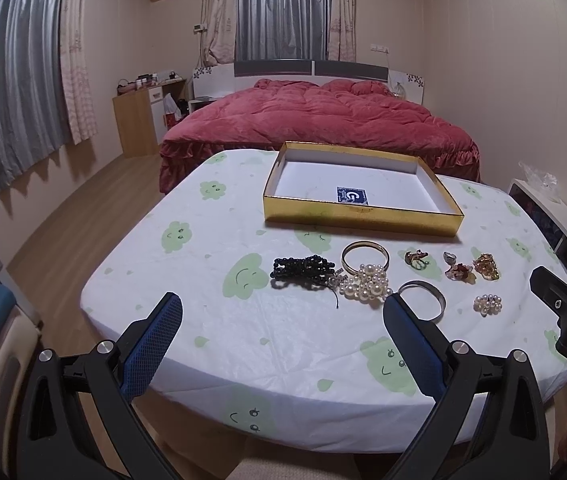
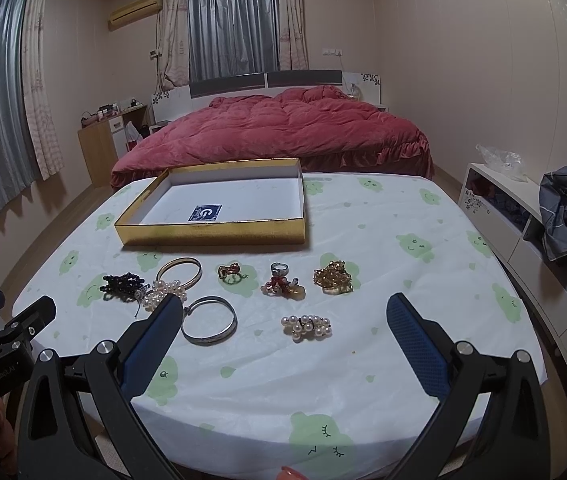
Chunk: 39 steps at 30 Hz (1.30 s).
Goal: Organize jewelry
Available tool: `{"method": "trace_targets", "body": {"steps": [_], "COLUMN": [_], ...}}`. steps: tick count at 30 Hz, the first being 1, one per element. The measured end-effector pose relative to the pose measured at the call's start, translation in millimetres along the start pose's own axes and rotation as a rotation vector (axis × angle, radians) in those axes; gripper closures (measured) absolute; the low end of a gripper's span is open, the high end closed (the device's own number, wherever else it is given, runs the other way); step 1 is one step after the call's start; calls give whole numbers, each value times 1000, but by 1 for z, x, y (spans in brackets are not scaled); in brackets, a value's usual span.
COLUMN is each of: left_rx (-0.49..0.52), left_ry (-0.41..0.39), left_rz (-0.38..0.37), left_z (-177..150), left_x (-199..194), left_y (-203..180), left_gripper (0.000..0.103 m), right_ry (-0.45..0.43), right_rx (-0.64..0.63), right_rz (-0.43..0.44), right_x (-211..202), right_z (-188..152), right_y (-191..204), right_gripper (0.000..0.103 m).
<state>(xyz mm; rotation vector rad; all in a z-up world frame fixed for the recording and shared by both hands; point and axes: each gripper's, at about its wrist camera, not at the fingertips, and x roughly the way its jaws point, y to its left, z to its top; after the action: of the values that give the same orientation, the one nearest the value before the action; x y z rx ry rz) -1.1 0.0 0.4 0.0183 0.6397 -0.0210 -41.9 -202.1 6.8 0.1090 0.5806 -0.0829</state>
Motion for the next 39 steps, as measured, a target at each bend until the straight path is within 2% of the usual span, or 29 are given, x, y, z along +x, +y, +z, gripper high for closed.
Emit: {"method": "trace_targets", "body": {"steps": [39], "left_rx": [-8], "left_ry": [-16], "left_rz": [-9], "left_z": [2], "left_x": [-1], "left_y": [-1], "left_gripper": [5], "right_ry": [-26], "right_rx": [10], "right_rz": [-1], "right_x": [-6], "right_z": [3], "right_y": [-2], "right_gripper": [103]}}
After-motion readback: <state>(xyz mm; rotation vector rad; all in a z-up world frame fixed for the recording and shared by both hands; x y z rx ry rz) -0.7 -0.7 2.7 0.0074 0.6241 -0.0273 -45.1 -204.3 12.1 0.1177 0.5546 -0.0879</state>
